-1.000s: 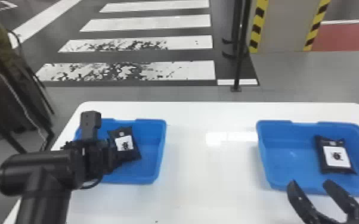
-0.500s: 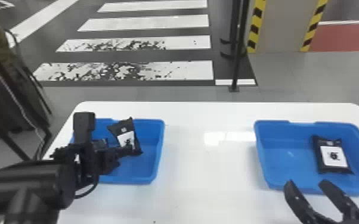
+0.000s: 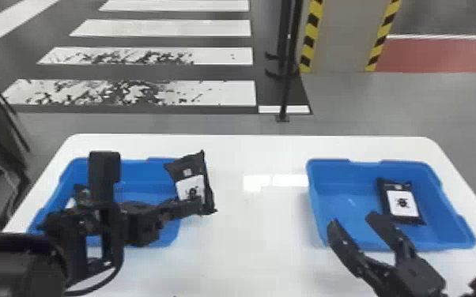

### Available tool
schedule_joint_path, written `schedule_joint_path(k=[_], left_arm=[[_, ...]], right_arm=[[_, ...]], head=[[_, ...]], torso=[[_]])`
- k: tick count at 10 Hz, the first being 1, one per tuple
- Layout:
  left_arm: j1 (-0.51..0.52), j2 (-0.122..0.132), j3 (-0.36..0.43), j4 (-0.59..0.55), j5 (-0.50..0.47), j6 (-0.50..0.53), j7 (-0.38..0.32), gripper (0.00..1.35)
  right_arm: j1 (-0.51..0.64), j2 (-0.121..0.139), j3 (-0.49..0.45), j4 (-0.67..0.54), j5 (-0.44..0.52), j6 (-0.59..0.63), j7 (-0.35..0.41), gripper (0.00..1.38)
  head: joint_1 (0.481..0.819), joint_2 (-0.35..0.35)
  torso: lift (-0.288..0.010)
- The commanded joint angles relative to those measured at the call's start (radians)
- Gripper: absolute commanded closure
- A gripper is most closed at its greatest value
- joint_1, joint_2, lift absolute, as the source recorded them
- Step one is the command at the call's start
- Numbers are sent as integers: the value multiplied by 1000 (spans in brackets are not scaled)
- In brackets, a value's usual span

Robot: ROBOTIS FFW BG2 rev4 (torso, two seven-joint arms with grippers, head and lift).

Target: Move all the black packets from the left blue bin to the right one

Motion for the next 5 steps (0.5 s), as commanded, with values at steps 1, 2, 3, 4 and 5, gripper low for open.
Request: schedule_joint_path(k=[1,2,3,4,5], left_arm=[[13,8,-89,-27,66,-13,-6,1211],[8,13,-144,-34,96,-16,-9,1211],[3,19,-188,-34,130,-16,-9,1211],[0,25,-226,-34,156,-11,-11,1211],[-2,28,-250,-34,166,2,-11,1211]], right_arm=[[-32,-14,23,-23,-15,66,15,170],[-47,-25,39,-23,-31,96,19,170],[-62,-30,41,-21,-35,108,19,170],[-74,-34,41,-13,-51,118,19,170],[-89,-39,41,-4,-59,118,19,170]], head=[[695,-31],[695,-68],[695,-106],[695,-138],[695,-158]], torso=[[-140],[-140],[-140],[-140],[-140]])
